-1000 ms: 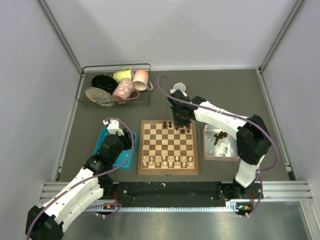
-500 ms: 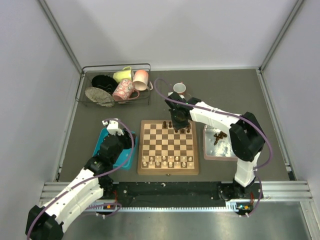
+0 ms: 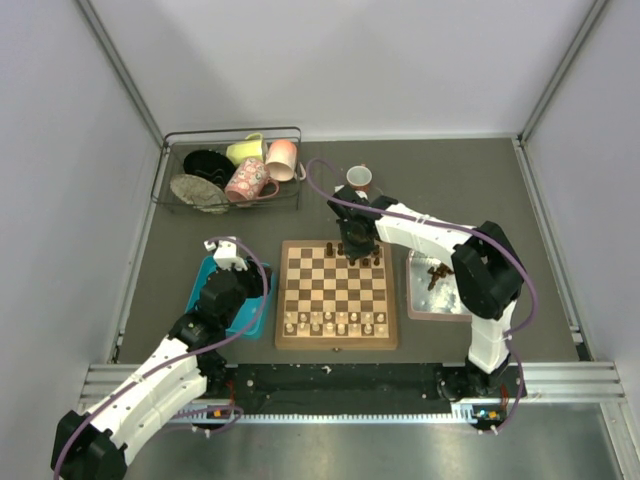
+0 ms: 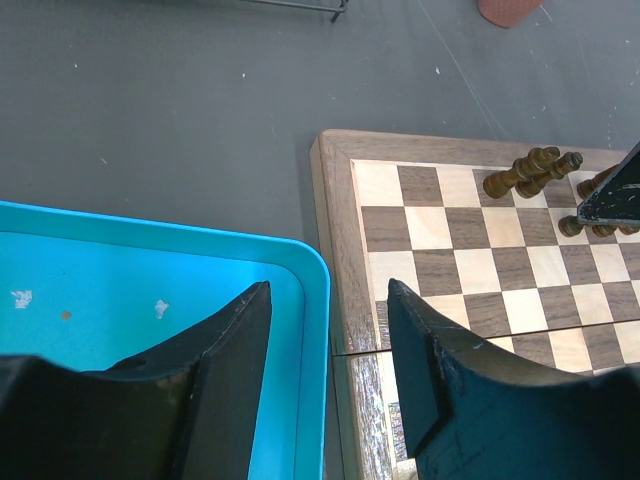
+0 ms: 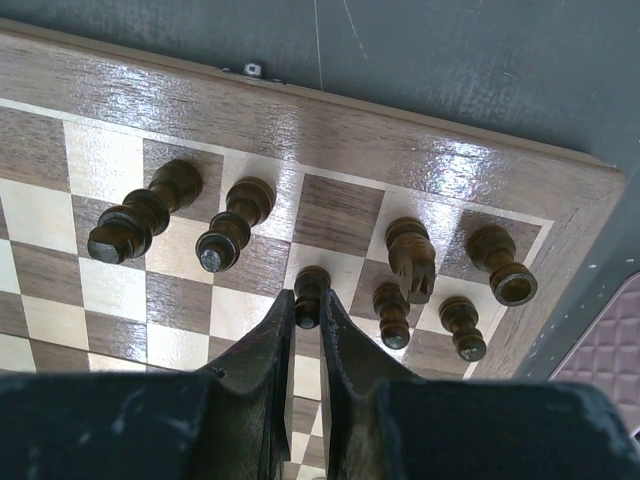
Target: Set up the chess pieces on the board
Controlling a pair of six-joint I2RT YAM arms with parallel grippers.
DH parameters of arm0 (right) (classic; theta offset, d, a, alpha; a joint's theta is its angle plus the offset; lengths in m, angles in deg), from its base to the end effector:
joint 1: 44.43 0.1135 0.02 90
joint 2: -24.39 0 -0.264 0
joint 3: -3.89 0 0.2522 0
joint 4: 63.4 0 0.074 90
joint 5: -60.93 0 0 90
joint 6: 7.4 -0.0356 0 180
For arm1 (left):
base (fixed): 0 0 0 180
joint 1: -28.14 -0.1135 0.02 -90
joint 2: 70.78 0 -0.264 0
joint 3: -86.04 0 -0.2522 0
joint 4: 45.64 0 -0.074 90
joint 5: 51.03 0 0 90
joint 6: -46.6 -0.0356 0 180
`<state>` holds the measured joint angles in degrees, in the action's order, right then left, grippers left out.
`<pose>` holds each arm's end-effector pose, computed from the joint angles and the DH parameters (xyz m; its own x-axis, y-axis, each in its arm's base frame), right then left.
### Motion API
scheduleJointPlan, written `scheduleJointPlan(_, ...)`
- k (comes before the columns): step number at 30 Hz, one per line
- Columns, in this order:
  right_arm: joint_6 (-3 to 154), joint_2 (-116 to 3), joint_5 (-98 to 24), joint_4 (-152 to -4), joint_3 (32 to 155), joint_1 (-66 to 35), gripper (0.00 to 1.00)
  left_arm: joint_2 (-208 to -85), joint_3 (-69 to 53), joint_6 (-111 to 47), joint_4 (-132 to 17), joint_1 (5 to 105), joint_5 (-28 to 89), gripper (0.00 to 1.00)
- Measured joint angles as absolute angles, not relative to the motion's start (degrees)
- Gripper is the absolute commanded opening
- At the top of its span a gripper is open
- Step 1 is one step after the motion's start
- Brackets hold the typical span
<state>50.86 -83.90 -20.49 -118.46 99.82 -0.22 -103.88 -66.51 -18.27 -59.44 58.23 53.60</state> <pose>0.2841 0.2689 0.2093 -0.9040 -0.1537 -0.3990 -0.2033 0.9754 0.0848 0.1361 -0.0685 0.1967 -0.3793 -0.2551 -0.8894 0.1303 0.9369 -0.3243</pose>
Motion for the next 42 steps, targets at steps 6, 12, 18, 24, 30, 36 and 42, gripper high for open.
scheduleJointPlan(6,50.86,-83.90,-20.01,-118.46,99.82,-0.22,0.00,-103.91,-66.51,-18.27,-59.42,58.23,53.60,0.55)
scheduleJointPlan(12,50.88,-83.90,-20.01,-118.46,99.82,-0.22,0.00,-103.91,-66.51,-18.27,-59.39,58.23,53.60,0.55)
scheduleJointPlan(18,50.97,-83.90,-20.03,-118.46,99.82,-0.22,0.06,-103.91,-66.51,-18.27,-59.39,58.23,53.60,0.55)
scheduleJointPlan(24,51.05,-83.87,-20.07,-118.44,99.82,-0.22,0.15,-103.91,-66.51,-18.27,-59.39,58.23,53.60,0.56)
scheduleJointPlan(30,51.08,-83.87,-20.07,-118.44,99.82,-0.22,0.22,-103.91,-66.51,-18.27,-59.39,58.23,53.60,0.56)
scheduleJointPlan(36,51.08,-83.28,-20.07,-118.46,99.82,-0.22,0.27,-103.91,-66.51,-18.27,-59.39,58.23,53.60,0.56)
scheduleJointPlan(42,51.12,-79.83,-20.18,-118.54,99.82,-0.22,0.37,-103.91,-66.51,-18.27,-59.39,58.23,53.60,0.56)
